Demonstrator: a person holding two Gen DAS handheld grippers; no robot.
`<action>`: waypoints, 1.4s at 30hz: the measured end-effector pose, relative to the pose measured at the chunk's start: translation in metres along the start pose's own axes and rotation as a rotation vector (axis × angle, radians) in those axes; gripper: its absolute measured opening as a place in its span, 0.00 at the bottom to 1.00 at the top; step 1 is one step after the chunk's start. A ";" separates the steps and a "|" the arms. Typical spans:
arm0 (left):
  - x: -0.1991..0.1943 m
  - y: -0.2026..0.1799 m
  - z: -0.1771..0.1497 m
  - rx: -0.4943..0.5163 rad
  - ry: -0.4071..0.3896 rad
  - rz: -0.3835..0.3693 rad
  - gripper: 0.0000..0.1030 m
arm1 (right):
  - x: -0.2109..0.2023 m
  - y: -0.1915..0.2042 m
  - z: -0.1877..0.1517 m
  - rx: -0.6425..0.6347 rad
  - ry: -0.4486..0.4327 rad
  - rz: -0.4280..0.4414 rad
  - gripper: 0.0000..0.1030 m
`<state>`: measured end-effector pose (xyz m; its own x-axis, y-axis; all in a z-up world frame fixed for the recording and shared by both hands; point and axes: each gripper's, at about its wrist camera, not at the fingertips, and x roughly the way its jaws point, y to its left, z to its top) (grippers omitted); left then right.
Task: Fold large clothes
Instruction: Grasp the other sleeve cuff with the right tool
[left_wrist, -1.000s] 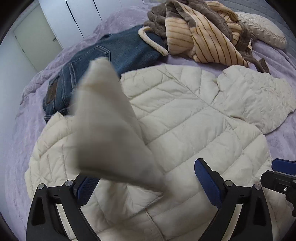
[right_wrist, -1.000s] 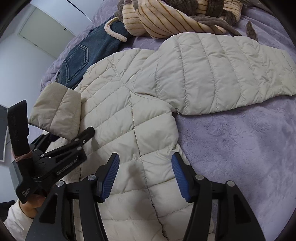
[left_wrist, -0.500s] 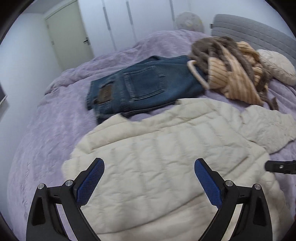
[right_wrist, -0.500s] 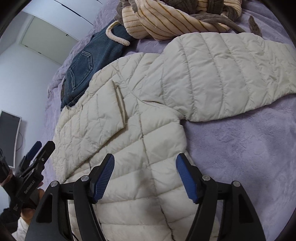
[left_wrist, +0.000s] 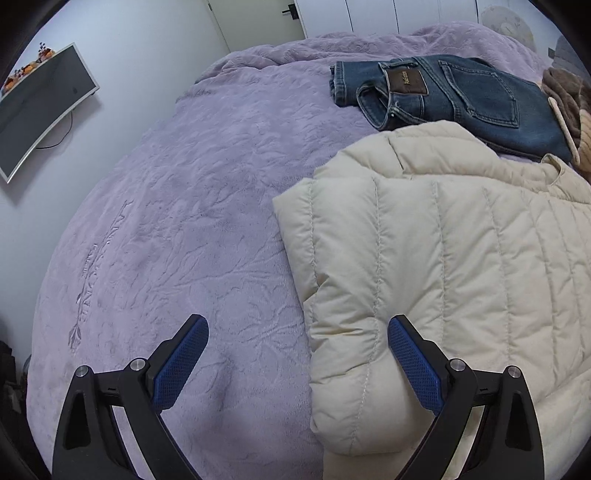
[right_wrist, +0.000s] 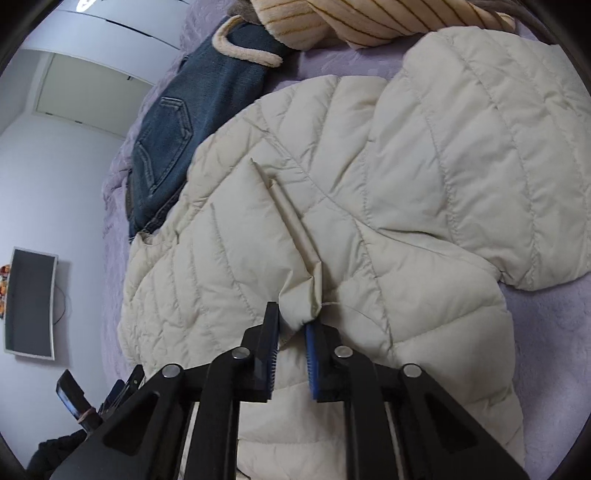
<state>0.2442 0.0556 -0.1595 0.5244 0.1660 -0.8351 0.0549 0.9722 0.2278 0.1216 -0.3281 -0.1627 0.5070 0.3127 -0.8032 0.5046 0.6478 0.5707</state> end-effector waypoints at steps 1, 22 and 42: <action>0.002 -0.001 -0.001 0.002 0.004 -0.001 0.96 | 0.001 -0.003 -0.001 0.012 0.000 0.000 0.09; -0.052 -0.029 0.010 0.038 -0.030 -0.096 0.95 | -0.054 -0.044 -0.014 0.011 -0.036 0.035 0.19; -0.134 -0.210 -0.045 0.180 0.099 -0.365 0.95 | -0.155 -0.190 -0.004 0.258 -0.165 0.090 1.00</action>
<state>0.1242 -0.1632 -0.1175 0.3589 -0.1609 -0.9194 0.3745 0.9271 -0.0160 -0.0557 -0.4968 -0.1468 0.6539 0.2300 -0.7208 0.6024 0.4183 0.6798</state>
